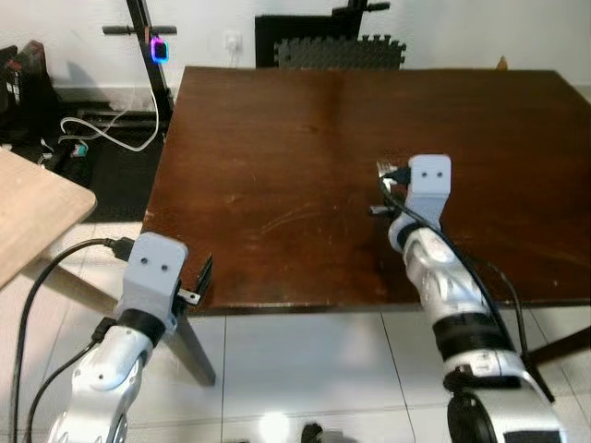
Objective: Setting the table
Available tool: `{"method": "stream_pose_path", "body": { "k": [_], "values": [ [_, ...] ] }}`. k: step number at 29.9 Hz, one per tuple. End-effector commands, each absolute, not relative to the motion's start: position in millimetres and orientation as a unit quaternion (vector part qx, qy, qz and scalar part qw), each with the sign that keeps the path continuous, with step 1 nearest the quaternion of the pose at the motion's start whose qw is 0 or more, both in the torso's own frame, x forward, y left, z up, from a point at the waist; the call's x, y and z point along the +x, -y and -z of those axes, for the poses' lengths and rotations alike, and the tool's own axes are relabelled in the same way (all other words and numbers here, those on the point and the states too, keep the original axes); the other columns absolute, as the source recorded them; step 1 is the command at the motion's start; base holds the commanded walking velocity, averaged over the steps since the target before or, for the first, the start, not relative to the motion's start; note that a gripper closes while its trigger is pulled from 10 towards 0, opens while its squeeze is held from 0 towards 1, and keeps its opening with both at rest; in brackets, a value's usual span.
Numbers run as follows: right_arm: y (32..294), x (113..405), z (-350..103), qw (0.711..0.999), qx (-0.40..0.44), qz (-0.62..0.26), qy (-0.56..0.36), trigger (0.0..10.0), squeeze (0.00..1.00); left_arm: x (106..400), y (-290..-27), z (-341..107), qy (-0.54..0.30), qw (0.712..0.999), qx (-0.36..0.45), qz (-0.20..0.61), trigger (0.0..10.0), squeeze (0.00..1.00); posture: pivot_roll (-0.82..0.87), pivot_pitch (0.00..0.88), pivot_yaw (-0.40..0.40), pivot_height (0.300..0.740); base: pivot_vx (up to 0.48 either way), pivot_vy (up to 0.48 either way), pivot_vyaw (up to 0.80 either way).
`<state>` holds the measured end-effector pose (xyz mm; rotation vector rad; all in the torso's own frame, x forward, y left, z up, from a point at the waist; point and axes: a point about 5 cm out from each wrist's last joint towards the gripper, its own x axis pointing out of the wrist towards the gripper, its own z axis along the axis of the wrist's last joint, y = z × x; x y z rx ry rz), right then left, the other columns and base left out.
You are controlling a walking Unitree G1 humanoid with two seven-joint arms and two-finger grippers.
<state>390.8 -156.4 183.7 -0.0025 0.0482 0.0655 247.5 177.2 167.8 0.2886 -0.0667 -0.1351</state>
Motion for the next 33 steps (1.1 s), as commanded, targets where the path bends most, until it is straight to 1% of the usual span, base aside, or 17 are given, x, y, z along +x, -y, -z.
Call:
{"method": "stream_pose_path", "body": {
  "k": [1,3,6,11,18,19,20,24,28,29,30,32,33],
  "values": [
    [162.4,393.7,-181.0,0.998,0.003,-0.033,-0.046,10.0,0.0,238.8,-178.6,-169.6,0.031,0.986,0.149,0.066,10.0,0.0,0.1,0.257,0.022,0.74,0.0,0.0,0.0],
    [161.1,396.4,-187.1,0.998,0.019,-0.048,-0.048,10.0,0.0,233.6,-179.5,-169.6,0.027,0.986,0.151,0.063,10.0,0.0,0.1,0.261,0.014,0.74,0.0,0.0,0.0],
    [157.3,397.4,-189.4,0.997,0.021,-0.052,-0.058,10.0,0.0,231.1,-179.4,-168.0,0.023,0.986,0.151,0.061,10.0,0.0,0.1,0.261,0.014,0.74,0.0,0.0,0.0],
    [156.4,400.5,-186.5,0.996,0.035,-0.024,-0.079,10.0,0.0,228.8,-175.1,-165.8,0.018,0.987,0.146,0.059,10.0,0.0,0.09,0.255,0.002,0.74,0.0,0.0,0.0],
    [157.5,401.6,-183.2,0.994,0.051,-0.01,-0.091,10.0,0.0,229.1,-174.3,-166.0,0.016,0.987,0.146,0.059,10.0,0.0,0.09,0.249,0.003,0.74,0.0,0.0,0.0],
    [157.8,401.5,-182.1,0.994,0.054,-0.01,-0.093,10.0,0.16,229.1,-174.5,-166.1,0.015,0.987,0.146,0.059,10.0,0.0,0.09,0.247,0.004,0.74,0.0,0.0,0.0],
    [158.5,401.3,-181.1,0.994,0.057,-0.007,-0.093,10.0,1.0,229.5,-174.6,-166.3,0.015,0.987,0.146,0.059,10.0,0.0,0.09,0.245,0.007,0.74,0.0,0.0,0.0],
    [160.0,401.4,-183.8,0.994,0.071,-0.004,-0.083,10.0,1.0,230.3,-174.7,-166.6,0.014,0.987,0.146,0.059,10.0,0.0,0.09,0.241,0.011,0.74,0.0,0.0,0.0],
    [162.4,402.6,-203.3,0.995,0.089,-0.008,-0.036,10.0,1.0,231.9,-173.9,-166.0,0.014,0.987,0.146,0.061,10.0,0.0,0.08,0.234,0.012,0.74,0.0,0.0,0.0],
    [162.4,402.6,-203.3,0.995,0.089,-0.008,-0.036,10.0,1.0,231.9,-173.9,-166.0,0.014,0.987,0.146,0.061,10.0,0.0,0.08,0.234,0.012,0.74,0.0,0.0,0.0],
    [163.2,401.9,-208.7,0.995,0.097,-0.008,-0.023,10.0,0.73,233.0,-173.4,-164.8,0.013,0.987,0.146,0.062,10.0,0.0,0.08,0.221,0.016,0.74,0.0,0.0,0.0],
    [163.2,400.3,-214.0,0.994,0.108,-0.013,-0.008,10.0,0.73,234.0,-172.6,-164.8,0.014,0.987,0.146,0.063,10.0,0.0,0.08,0.213,0.018,0.74,0.0,0.0,0.0],
    [163.2,399.2,-217.1,0.993,0.116,-0.016,0.002,10.0,0.0,234.8,-172.0,-164.8,0.015,0.987,0.145,0.064,10.0,0.0,0.08,0.21,0.019,0.74,0.0,0.0,0.0]
  ]
}}
